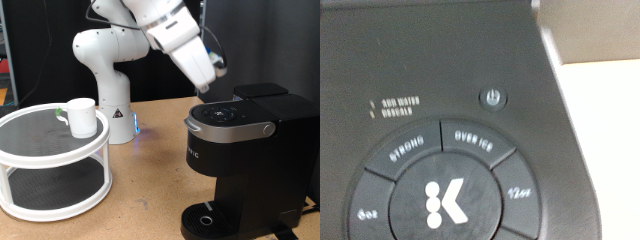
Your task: Make a cup of coffee with the keurig machine
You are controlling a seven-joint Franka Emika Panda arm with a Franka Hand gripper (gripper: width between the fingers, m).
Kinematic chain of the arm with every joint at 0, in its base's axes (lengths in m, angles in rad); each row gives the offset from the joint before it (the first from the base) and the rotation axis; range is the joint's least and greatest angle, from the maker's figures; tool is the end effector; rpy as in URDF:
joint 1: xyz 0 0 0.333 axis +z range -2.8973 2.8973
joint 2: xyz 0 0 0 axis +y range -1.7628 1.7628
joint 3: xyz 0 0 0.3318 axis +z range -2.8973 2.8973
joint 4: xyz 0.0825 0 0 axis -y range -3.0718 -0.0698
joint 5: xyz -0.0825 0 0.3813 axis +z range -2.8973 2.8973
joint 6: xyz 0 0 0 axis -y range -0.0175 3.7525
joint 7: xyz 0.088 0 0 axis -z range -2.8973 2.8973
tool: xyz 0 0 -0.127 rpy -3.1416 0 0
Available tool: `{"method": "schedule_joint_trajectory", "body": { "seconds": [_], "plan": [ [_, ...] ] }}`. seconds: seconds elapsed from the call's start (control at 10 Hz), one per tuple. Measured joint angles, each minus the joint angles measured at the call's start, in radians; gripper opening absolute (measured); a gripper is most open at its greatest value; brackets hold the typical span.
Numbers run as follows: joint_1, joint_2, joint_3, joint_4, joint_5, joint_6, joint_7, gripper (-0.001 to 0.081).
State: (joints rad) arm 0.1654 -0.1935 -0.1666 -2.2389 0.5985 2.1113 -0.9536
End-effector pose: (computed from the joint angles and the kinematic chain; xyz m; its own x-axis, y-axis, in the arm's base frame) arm 0.4955 0.0327 0.4623 0.7639 0.4944 0.4147 0.6319 -0.7034 -0.3255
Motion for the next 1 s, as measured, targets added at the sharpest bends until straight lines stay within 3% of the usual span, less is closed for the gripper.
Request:
{"method": "schedule_joint_trajectory", "body": {
  "seconds": [0.3, 0.4, 0.8, 1.0],
  "plan": [
    [-0.001, -0.019, -0.018, 0.053, -0.027, -0.103, 0.003, 0.0002],
    [-0.001, -0.018, -0.018, 0.049, -0.024, -0.093, 0.003, 0.0002],
    [-0.002, -0.051, -0.024, -0.033, 0.194, 0.077, 0.017, 0.0002],
    [-0.018, -0.105, -0.051, -0.078, 0.210, 0.048, 0.020, 0.0002]
  ]
}}
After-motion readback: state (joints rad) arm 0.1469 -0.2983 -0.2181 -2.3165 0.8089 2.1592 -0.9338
